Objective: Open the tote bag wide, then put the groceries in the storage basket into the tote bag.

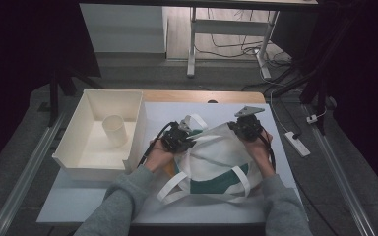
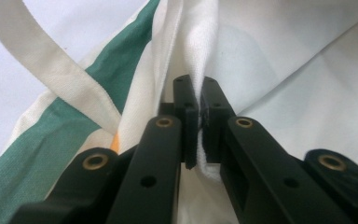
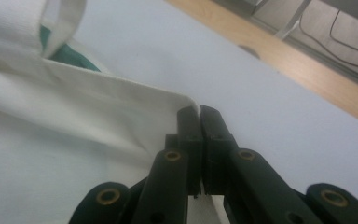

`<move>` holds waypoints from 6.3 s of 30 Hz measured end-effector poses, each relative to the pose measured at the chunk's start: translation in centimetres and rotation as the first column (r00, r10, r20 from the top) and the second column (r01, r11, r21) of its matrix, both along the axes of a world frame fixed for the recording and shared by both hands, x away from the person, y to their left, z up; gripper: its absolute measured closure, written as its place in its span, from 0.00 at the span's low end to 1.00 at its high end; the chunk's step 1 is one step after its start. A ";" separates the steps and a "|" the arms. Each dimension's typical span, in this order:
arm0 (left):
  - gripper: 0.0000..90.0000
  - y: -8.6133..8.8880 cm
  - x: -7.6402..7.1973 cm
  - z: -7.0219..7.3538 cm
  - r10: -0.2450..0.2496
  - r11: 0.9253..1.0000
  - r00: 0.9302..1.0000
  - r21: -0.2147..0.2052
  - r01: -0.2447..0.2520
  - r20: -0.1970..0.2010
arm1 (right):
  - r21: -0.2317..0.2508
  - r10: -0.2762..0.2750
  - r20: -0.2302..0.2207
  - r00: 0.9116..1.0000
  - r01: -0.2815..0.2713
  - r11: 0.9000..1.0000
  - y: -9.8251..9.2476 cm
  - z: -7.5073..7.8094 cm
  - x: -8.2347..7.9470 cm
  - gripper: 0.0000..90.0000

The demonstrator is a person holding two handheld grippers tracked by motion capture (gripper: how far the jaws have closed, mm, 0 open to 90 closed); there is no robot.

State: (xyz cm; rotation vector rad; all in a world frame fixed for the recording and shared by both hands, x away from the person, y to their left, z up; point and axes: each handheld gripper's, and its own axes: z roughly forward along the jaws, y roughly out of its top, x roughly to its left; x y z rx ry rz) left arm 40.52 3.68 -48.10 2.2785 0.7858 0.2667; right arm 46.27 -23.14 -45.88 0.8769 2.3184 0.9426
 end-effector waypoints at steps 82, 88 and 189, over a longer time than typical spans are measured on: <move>0.96 0.1 0.3 -1.7 -0.010 1.000 0.997 0.018 0.012 -0.074 | -0.045 0.358 -0.211 0.910 -0.374 0.926 10.6 -3.2 -15.9 1.00; 0.96 -0.1 0.2 -1.7 -0.014 0.999 0.997 0.028 0.016 -0.074 | -0.033 0.371 -0.210 0.905 -0.385 0.922 10.7 -3.8 -17.3 1.00; 0.32 18.0 -4.8 8.4 0.327 0.937 0.942 -0.155 -0.314 0.072 | 0.191 0.160 -0.041 0.986 -0.150 0.970 -2.4 -0.1 -13.0 0.51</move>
